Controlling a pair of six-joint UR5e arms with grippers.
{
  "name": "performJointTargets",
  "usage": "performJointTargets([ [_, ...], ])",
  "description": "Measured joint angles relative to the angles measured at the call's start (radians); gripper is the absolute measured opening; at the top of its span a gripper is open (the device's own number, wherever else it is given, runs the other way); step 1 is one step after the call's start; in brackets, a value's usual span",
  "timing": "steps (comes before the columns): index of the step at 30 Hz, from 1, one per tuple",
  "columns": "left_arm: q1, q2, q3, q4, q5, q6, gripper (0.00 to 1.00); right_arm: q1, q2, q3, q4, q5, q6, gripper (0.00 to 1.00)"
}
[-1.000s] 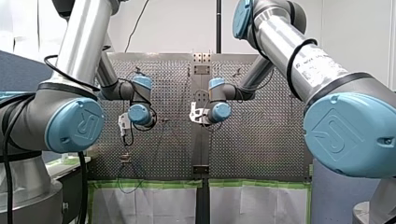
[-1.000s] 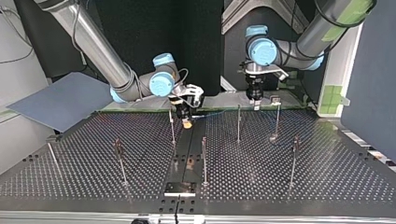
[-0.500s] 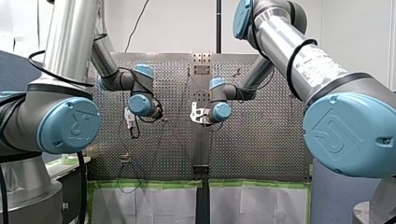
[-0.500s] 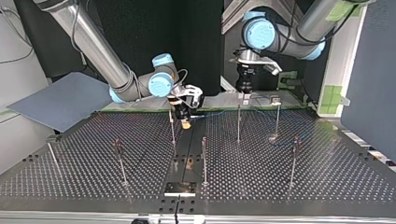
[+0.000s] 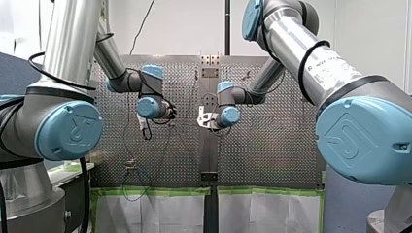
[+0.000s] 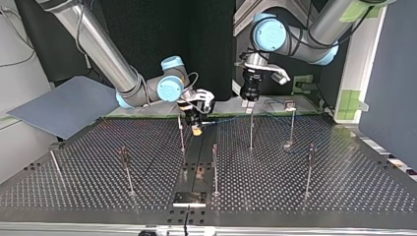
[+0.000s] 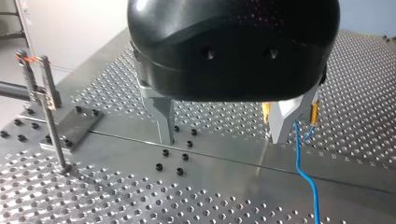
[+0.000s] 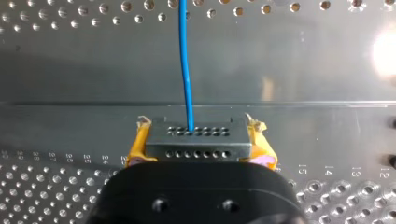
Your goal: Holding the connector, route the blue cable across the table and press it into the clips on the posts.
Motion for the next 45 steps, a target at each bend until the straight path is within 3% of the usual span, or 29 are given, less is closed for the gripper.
performJointTargets([
  [9,-0.023,-0.076,0.072,-0.002,-0.043,0.035,1.0,0.003,0.0,0.0,0.001,-0.002,0.001,0.0],
  [26,-0.054,-0.206,0.158,-0.037,-0.078,0.029,1.0,0.001,0.0,0.0,-0.001,0.0,0.0,0.0],
  [35,-0.062,-0.273,0.242,-0.008,-0.138,0.022,1.0,0.002,0.0,0.001,0.0,-0.004,0.0,0.0],
  [45,-0.066,-0.319,0.299,-0.022,-0.129,0.009,1.0,-0.001,0.0,0.0,0.0,-0.004,0.0,0.0],
])
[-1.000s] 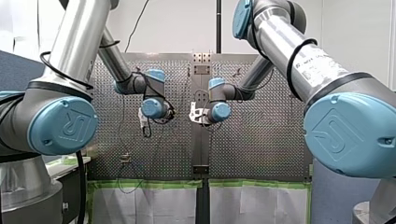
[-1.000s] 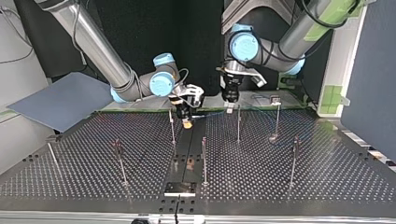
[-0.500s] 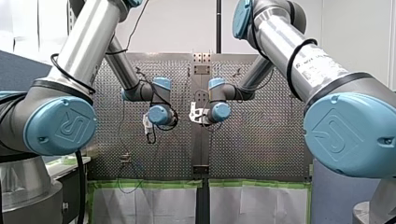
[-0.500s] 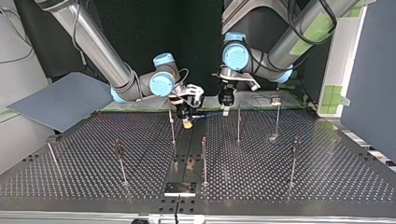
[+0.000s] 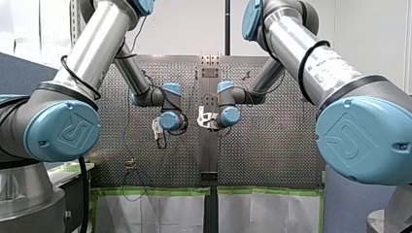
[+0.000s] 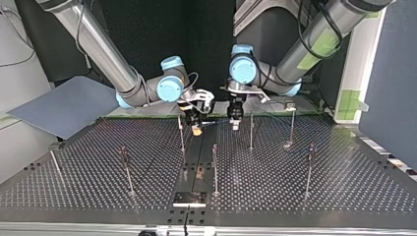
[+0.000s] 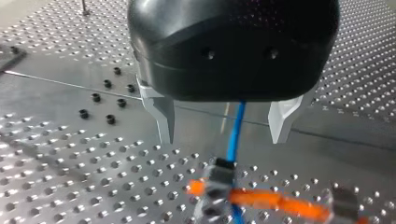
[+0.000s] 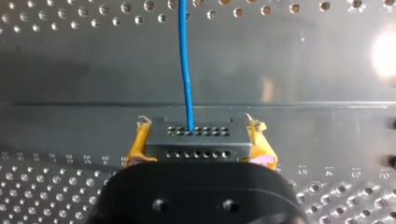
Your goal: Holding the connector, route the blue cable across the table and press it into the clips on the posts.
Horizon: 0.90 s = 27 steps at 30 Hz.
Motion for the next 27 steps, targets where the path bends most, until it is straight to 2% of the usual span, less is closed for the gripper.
performJointTargets([
  [5,-0.006,-0.038,0.038,0.001,-0.004,-0.004,1.0,-0.002,0.0,0.0,0.001,-0.001,0.0,0.0],
  [10,-0.007,-0.079,0.06,0.002,-0.032,-0.007,1.0,-0.003,0.0,0.0,0.002,-0.001,0.0,0.0],
  [11,-0.007,-0.084,0.061,0.002,-0.038,-0.007,0.91,-0.003,0.0,0.0,0.002,-0.001,0.0,0.0],
  [12,-0.007,-0.089,0.062,0.002,-0.045,-0.007,0.7,-0.003,0.0,0.0,0.002,-0.001,0.0,0.0],
  [13,-0.007,-0.091,0.062,0.0,-0.05,-0.005,0.7,-0.003,0.0,0.0,0.002,-0.001,0.0,0.0],
  [14,-0.008,-0.093,0.062,-0.003,-0.056,-0.002,0.55,-0.003,0.0,0.0,0.002,-0.001,0.0,0.0],
  [15,-0.009,-0.095,0.062,-0.007,-0.065,0.005,0.31,-0.003,0.0,0.0,0.002,-0.001,0.0,0.0],
  [16,-0.009,-0.095,0.062,-0.011,-0.073,0.011,0.31,-0.003,0.0,0.0,0.002,-0.001,0.0,0.0],
  [18,-0.01,-0.096,0.063,-0.02,-0.091,0.027,0.0,-0.003,0.0,0.0,0.002,-0.001,0.0,0.0],
  [21,-0.013,-0.096,0.063,-0.029,-0.115,0.041,0.0,-0.003,0.0,0.0,0.003,-0.002,-0.001,0.0],
  [27,-0.018,-0.096,0.063,-0.037,-0.153,0.04,0.0,-0.003,-0.002,0.0,0.006,-0.002,-0.001,0.0],
])
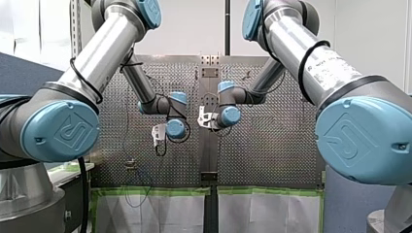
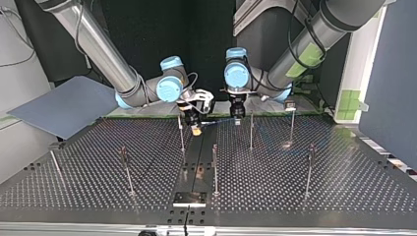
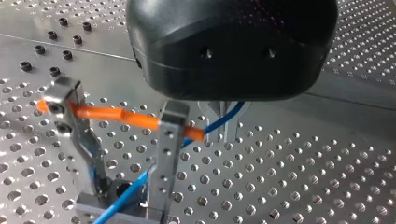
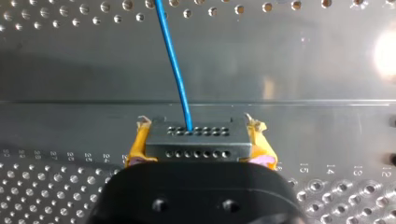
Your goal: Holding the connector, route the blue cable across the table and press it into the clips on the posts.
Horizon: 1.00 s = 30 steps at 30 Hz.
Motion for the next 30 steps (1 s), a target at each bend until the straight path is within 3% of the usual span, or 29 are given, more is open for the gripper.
performJointTargets([
  [11,-0.017,0.008,0.0,-0.035,0.002,-0.003,0.0,0.001,-0.025,0.0,0.009,0.003,0.0,0.0],
  [21,-0.045,0.085,-0.021,-0.115,-0.049,-0.04,0.0,0.004,-0.101,0.001,0.059,0.011,0.002,0.0],
  [30,-0.072,0.165,-0.025,-0.184,-0.059,-0.039,0.0,0.008,-0.174,0.022,0.094,0.016,0.004,0.0],
])
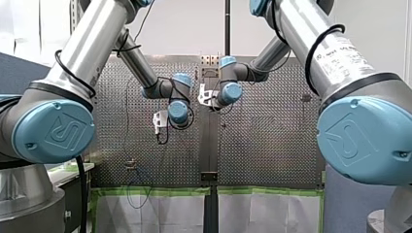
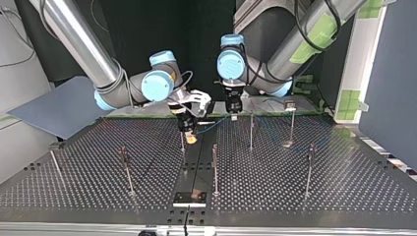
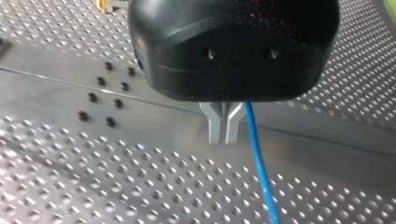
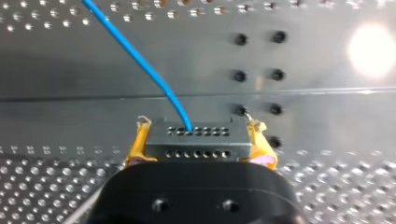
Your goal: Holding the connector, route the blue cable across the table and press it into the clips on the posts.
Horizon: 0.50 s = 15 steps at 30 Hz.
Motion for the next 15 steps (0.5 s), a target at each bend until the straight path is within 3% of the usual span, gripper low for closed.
performJointTargets([
  [10,-0.023,0.096,0.0,-0.009,0.005,-0.001,0.0,-0.006,-0.094,0.088,0.004,-0.004,-0.003,0.0],
  [15,-0.026,0.147,0.0,-0.027,0.003,-0.001,0.0,-0.006,-0.136,0.109,0.004,-0.004,-0.002,0.0],
])
